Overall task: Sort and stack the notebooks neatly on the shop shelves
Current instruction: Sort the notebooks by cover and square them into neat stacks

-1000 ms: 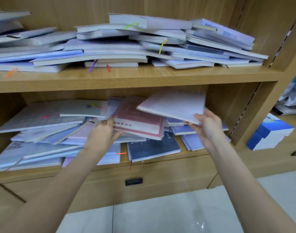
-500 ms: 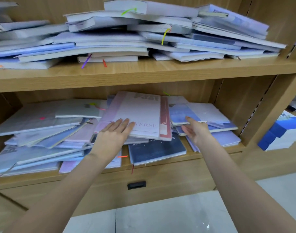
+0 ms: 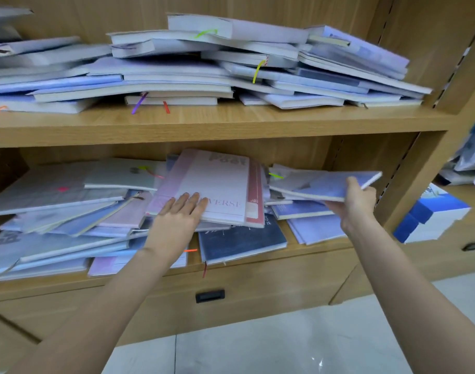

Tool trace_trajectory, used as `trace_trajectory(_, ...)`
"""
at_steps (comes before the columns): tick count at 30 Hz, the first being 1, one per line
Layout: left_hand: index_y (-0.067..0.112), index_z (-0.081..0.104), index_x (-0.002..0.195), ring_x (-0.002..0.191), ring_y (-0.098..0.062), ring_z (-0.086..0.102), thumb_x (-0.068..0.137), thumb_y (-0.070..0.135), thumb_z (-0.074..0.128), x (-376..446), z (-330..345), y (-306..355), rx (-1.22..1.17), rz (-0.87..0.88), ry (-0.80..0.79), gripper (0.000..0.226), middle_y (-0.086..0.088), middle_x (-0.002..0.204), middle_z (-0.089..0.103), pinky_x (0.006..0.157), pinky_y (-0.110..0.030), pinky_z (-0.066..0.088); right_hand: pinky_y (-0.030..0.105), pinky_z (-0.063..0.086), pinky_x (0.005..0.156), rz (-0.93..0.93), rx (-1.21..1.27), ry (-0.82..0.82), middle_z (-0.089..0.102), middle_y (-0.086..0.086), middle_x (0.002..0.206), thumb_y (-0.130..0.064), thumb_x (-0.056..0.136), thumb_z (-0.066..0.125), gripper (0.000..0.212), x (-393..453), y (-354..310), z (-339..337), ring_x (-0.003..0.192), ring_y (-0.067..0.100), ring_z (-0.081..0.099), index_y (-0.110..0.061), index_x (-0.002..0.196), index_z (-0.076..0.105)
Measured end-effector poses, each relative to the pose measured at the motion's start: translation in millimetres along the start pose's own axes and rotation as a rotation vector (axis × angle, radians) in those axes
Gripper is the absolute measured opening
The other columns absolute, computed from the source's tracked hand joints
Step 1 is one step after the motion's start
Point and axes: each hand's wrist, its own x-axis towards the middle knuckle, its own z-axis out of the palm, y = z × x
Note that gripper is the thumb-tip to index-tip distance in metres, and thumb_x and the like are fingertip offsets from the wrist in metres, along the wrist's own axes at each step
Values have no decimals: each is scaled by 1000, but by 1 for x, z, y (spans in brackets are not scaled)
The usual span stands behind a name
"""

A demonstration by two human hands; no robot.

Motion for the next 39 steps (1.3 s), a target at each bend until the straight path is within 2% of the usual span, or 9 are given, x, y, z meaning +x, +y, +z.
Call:
trace_trajectory(5,0,66,107,98,-34,66,44,-7,86,8,-17,9,-56,-77,-149,66,-19,109,67,78,-47,53,47,51,89,-168,-199,-53,51,-2,89,-9,91,57,19,-29,-5,-13,92,25,56,-11,104,44)
trace_trajectory(8,9,28,144,139,-29,26,88,25,60,15,-37,17,-207,-108,-360,67,-14,152,23,112,-37,23,49,50,90,-311,-240,-105,58,-3,87,-11,92,55,9,-59,-15,-30,90,23,58,-15,97,49)
trace_trajectory(11,20,8,149,144,-17,7,90,41,55,19,-70,30,-642,-101,-417,78,-1,157,1,115,-28,13,45,51,85,-467,-386,-208,62,-2,90,-15,92,57,8,-86,-35,-45,93,23,61,-22,92,53)
trace_trajectory(16,29,5,148,133,-1,17,84,37,64,30,-123,55,-1096,-91,-327,87,17,147,16,107,-21,20,40,52,79,-679,-632,-517,67,-7,90,-17,91,59,7,-132,-67,-49,89,16,64,-21,95,63)
trace_trajectory(19,14,32,139,124,-9,42,86,15,64,34,-137,46,-1397,-201,-352,62,5,133,44,96,-16,37,43,53,78,-834,-677,-700,70,-5,89,-19,88,64,10,-154,-93,-36,87,18,66,-15,97,68)
trace_trajectory(27,14,59,100,83,-8,66,84,17,56,10,-190,-24,-1939,-405,-108,17,4,94,70,69,-20,53,32,55,70,-790,-77,-744,69,-9,80,-11,79,70,20,-200,-151,28,75,10,66,-18,96,63)
trace_trajectory(31,14,59,96,78,-10,67,95,10,46,15,-211,-66,-1954,-618,218,13,4,87,72,69,-26,56,27,57,76,-652,-195,-1001,69,-11,99,-6,77,70,63,-220,-131,74,86,4,68,-25,127,37)
trace_trajectory(35,12,61,101,81,-12,67,97,12,45,17,-229,-115,-1855,-700,258,16,-1,94,70,70,-27,56,47,46,97,-687,-191,-932,61,1,122,-11,84,66,44,-234,-100,129,112,19,58,-31,118,46)
trace_trajectory(39,16,59,114,94,-14,56,95,11,48,8,-228,-179,-1049,-731,451,23,-4,111,61,84,-30,48,37,46,96,-618,1,-794,60,-7,113,-5,92,52,33,-244,-111,185,108,18,57,-26,117,48)
